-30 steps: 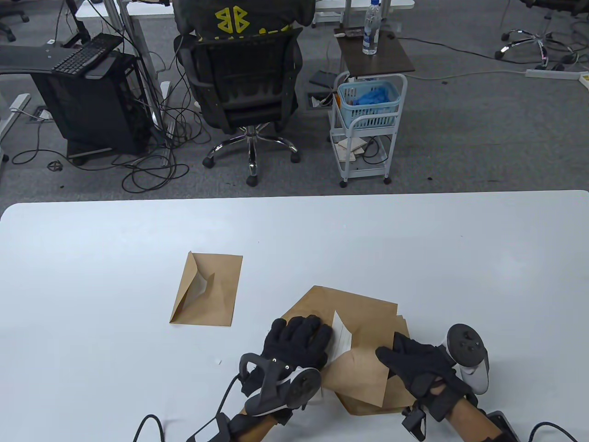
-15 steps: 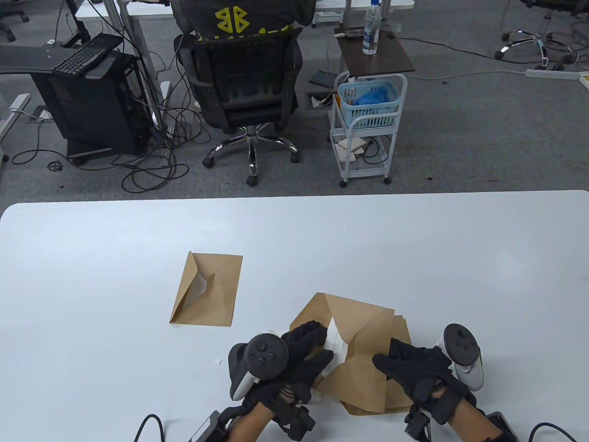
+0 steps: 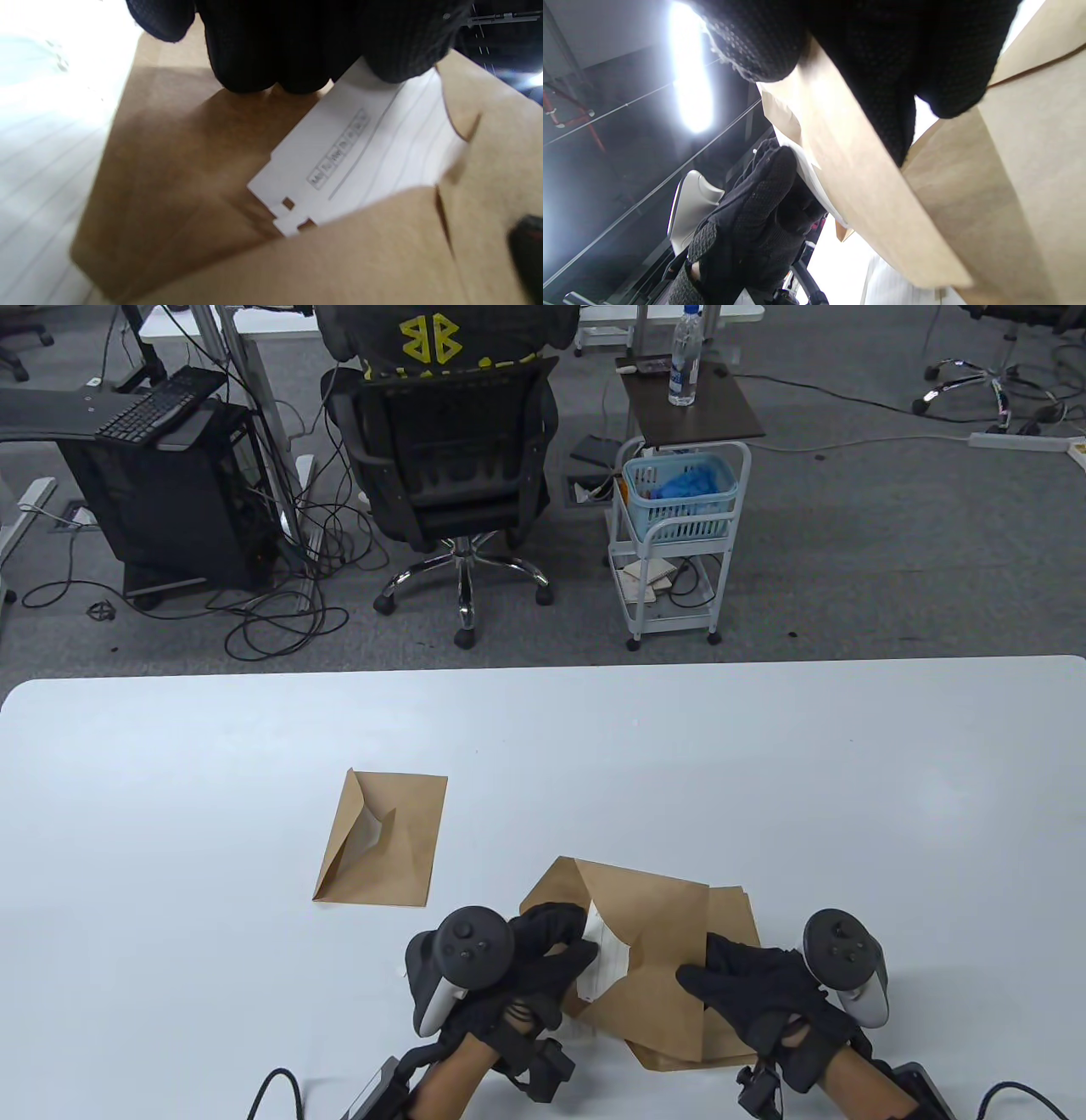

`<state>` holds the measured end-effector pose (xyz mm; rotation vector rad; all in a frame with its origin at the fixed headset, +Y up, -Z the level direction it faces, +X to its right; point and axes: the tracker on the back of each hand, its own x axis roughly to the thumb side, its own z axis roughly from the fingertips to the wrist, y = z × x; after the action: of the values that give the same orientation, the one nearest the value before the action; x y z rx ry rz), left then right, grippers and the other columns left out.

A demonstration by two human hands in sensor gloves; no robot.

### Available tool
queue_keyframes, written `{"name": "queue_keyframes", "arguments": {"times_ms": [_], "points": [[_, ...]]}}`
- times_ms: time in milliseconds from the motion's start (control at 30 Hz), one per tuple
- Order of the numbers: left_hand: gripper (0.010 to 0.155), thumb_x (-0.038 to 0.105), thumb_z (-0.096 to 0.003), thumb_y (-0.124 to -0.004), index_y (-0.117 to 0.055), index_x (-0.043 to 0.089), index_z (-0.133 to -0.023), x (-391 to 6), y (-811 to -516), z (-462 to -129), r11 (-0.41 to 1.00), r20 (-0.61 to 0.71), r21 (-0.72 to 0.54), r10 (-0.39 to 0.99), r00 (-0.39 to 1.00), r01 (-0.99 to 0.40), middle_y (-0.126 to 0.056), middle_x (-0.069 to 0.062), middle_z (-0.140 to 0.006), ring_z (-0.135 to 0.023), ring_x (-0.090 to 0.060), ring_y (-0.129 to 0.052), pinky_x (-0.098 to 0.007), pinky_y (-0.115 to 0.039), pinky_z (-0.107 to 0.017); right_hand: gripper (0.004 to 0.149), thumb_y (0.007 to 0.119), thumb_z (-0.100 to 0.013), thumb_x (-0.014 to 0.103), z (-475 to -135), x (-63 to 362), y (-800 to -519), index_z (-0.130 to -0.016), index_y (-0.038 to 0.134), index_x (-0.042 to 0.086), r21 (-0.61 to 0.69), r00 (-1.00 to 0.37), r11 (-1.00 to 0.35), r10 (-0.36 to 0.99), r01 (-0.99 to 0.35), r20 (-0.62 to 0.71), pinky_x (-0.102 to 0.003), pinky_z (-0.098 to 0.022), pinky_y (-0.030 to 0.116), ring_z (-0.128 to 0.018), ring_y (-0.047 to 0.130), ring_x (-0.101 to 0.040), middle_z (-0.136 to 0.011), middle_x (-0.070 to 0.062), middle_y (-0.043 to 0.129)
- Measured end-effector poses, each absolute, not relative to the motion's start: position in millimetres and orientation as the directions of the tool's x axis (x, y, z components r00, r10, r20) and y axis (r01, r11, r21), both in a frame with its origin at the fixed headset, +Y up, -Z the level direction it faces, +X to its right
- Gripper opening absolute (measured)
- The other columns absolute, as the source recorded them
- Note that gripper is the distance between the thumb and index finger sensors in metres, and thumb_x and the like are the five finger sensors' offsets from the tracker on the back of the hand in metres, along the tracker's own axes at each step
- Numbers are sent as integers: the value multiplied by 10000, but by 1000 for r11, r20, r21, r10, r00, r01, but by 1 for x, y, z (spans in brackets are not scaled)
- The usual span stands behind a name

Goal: Pull paper from envelopes and stack

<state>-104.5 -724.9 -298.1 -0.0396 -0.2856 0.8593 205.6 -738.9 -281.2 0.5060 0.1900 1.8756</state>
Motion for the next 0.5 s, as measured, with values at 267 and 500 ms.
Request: {"name": "queue_keyframes", "arguments": {"times_ms": [267, 500], "points": [[355, 397, -475, -843, -847, 389, -830, -141, -723, -316, 697, 133, -139, 717, 684, -703, -977, 16, -732, -661, -262, -1017, -576, -687, -637, 456, 792, -503, 273, -285, 230, -730, -936, 762, 136, 286, -268, -332, 933, -899, 240, -455, -451, 864, -481, 1105, -249, -752, -124, 978], [371, 394, -468, -845, -847, 351, -836, -172, -705, -314, 668, 111, -44, 743, 660, -743, -1019, 25, -637, -533, -215, -1077, -536, -758, -579, 460, 791, -503, 275, -287, 251, -721, -936, 759, 124, 213, -246, -300, 938, -930, 246, -458, -452, 862, -483, 1104, -252, -750, -128, 977]]}}
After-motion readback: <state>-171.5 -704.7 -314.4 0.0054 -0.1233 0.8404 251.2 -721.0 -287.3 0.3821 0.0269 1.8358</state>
